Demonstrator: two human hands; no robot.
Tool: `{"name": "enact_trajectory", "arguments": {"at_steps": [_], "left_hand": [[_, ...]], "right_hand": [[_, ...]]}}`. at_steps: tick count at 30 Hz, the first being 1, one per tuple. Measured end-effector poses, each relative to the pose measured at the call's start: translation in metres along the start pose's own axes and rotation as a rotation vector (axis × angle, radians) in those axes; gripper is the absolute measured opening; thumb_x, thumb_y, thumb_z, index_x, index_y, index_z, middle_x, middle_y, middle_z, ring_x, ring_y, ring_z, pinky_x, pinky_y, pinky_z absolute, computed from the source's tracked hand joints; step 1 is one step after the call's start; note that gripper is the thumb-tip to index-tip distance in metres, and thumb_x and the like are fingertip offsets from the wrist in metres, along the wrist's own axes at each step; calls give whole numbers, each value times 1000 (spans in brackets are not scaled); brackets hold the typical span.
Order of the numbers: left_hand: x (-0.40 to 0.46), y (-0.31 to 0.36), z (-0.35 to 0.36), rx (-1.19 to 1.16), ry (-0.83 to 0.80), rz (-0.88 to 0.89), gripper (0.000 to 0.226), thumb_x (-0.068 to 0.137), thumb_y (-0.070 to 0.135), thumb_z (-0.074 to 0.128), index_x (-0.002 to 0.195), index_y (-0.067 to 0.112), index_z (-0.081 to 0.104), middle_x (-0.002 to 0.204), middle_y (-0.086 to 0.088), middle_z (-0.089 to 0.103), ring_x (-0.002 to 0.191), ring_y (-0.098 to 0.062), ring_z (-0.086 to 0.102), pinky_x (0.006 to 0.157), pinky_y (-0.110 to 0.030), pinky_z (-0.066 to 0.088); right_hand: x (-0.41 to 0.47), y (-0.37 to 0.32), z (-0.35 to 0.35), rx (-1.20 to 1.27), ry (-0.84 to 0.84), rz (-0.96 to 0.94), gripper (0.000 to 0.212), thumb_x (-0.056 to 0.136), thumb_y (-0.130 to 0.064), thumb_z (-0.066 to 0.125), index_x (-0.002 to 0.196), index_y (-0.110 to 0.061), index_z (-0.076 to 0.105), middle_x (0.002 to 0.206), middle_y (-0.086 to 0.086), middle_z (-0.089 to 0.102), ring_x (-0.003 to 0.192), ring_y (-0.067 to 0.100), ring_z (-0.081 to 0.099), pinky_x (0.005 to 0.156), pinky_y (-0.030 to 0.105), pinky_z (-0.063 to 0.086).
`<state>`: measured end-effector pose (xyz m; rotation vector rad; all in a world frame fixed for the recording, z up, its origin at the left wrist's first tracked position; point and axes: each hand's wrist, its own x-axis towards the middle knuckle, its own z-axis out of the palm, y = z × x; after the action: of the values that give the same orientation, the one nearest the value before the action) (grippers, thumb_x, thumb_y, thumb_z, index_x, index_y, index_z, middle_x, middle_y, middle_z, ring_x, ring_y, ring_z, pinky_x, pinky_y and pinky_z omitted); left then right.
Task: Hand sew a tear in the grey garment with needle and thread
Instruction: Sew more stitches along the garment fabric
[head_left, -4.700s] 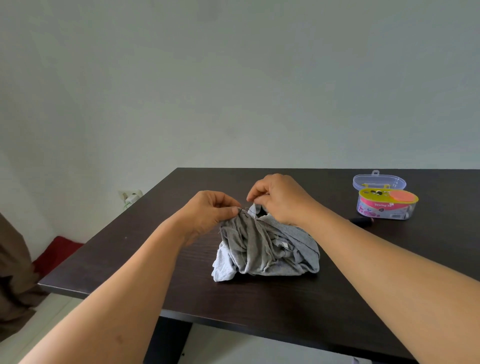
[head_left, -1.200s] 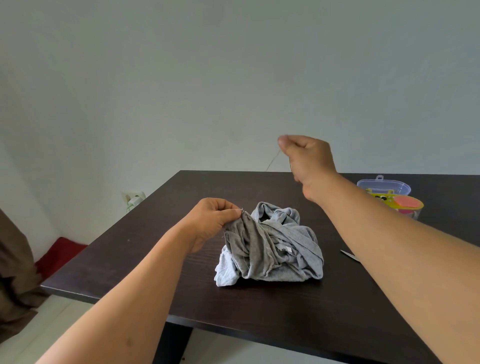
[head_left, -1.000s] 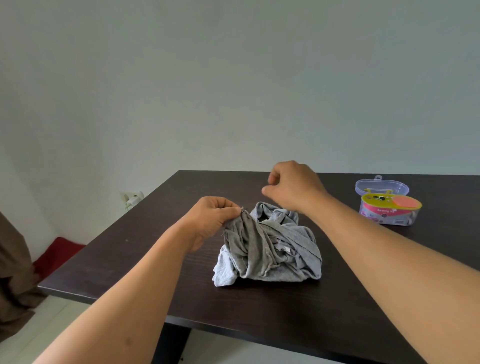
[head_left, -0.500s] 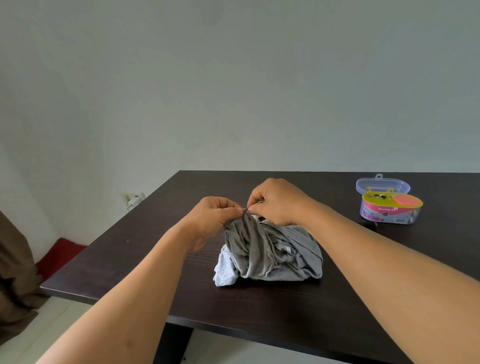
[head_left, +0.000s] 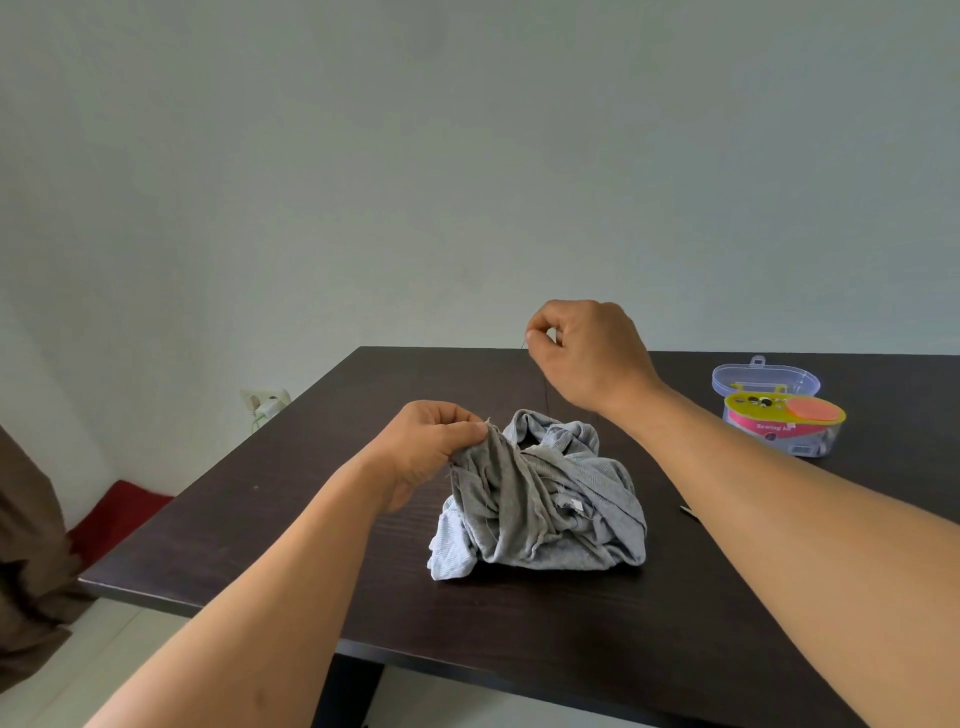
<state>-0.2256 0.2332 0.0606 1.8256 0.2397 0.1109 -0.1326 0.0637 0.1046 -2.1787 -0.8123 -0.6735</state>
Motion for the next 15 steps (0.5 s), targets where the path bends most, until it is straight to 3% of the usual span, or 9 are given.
{"name": "enact_trajectory", "arguments": {"at_steps": [7, 11, 15], "left_hand": [[2, 1, 0, 25, -10, 14, 14, 95, 3, 60, 82, 4, 66, 53, 7, 60, 38, 2, 49, 40, -10, 37], [3, -3, -3, 55, -16, 11, 13, 95, 3, 60, 83, 3, 66, 59, 4, 62, 41, 2, 51, 42, -10, 39], [10, -9, -6, 124, -14, 17, 9, 91, 11, 68, 84, 8, 73, 76, -4, 71, 66, -9, 64, 64, -21, 52]], "right_hand": [[-1, 4, 2, -60, 31, -58, 16, 90, -15, 56, 83, -11, 69, 51, -13, 48, 51, 14, 48, 57, 27, 44], [-5, 10, 3, -61, -43, 48, 17, 90, -15, 56, 85, -14, 72, 64, -8, 60, 66, 18, 60, 64, 28, 48], [-8, 18, 1, -78, -235, 187, 19, 90, -15, 53, 85, -16, 72, 68, -11, 63, 68, 14, 61, 64, 26, 49]]}}
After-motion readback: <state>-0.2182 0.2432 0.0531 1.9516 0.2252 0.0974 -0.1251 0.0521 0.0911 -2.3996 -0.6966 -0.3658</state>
